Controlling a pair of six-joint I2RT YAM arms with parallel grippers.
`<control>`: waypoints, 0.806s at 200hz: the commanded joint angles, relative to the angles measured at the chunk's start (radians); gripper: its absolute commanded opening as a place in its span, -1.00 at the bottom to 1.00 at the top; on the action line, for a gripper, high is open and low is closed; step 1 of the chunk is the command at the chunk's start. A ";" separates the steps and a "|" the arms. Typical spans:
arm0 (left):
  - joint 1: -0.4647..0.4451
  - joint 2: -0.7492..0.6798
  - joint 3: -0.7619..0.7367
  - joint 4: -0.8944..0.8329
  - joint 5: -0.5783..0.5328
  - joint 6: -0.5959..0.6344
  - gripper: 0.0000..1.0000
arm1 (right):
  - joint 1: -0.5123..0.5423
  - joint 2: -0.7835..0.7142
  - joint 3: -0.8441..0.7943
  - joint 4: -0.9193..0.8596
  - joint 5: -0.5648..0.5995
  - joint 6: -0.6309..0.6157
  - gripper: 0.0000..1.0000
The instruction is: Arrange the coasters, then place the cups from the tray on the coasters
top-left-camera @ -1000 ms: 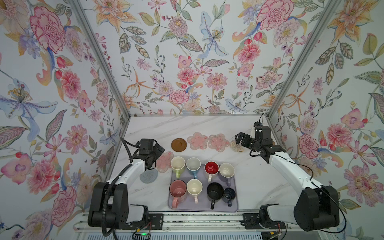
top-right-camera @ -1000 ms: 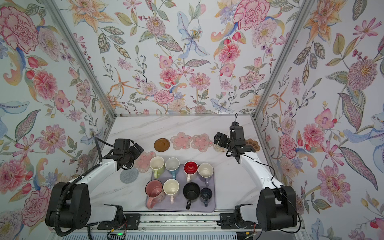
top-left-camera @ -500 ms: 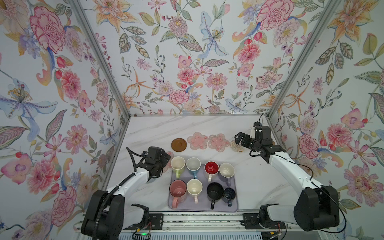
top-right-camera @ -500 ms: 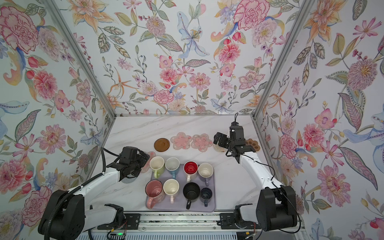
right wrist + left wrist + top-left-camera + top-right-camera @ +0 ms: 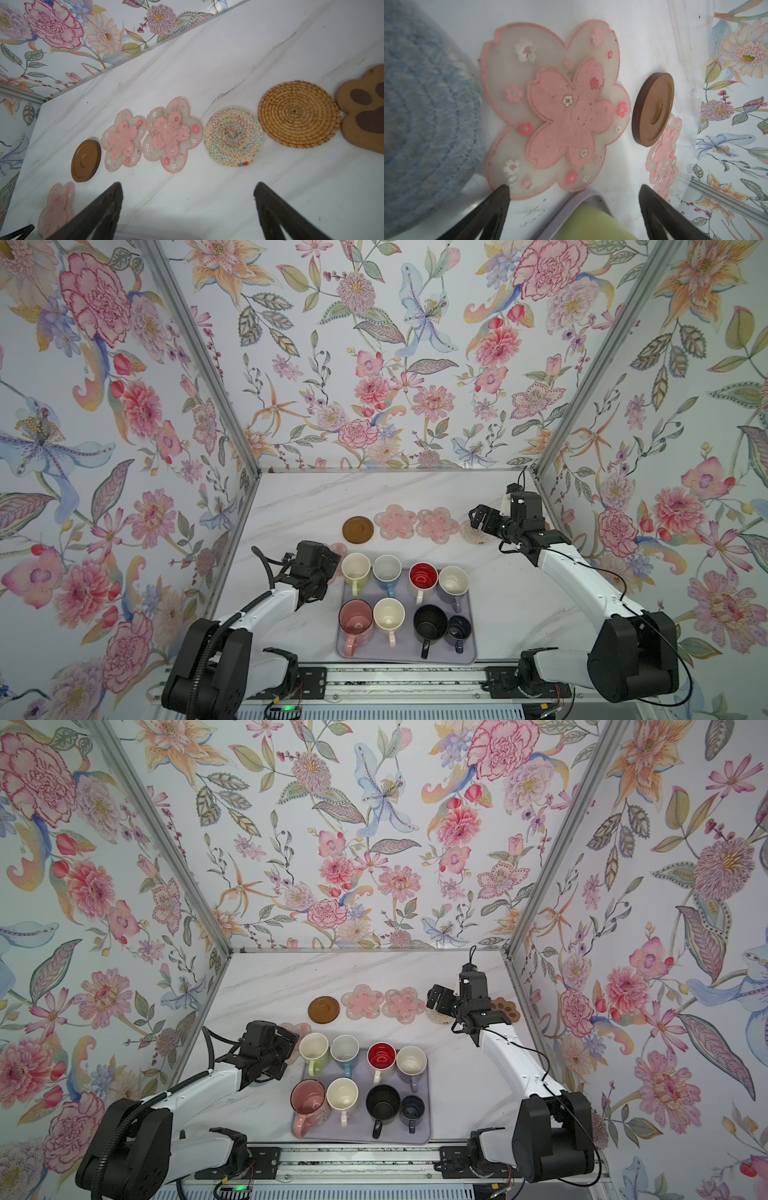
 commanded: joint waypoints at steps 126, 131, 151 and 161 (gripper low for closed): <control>-0.033 -0.028 -0.021 -0.042 0.001 -0.055 0.98 | 0.006 0.019 0.024 -0.002 -0.016 0.001 0.98; -0.035 -0.030 -0.023 -0.042 0.001 -0.056 0.98 | 0.007 0.019 0.024 -0.002 -0.017 0.002 0.99; -0.034 -0.029 -0.026 -0.041 0.003 -0.059 0.98 | 0.009 0.021 0.024 0.003 -0.019 0.003 0.99; -0.036 -0.025 -0.026 -0.039 0.007 -0.061 0.98 | 0.009 0.023 0.026 0.003 -0.019 0.004 0.98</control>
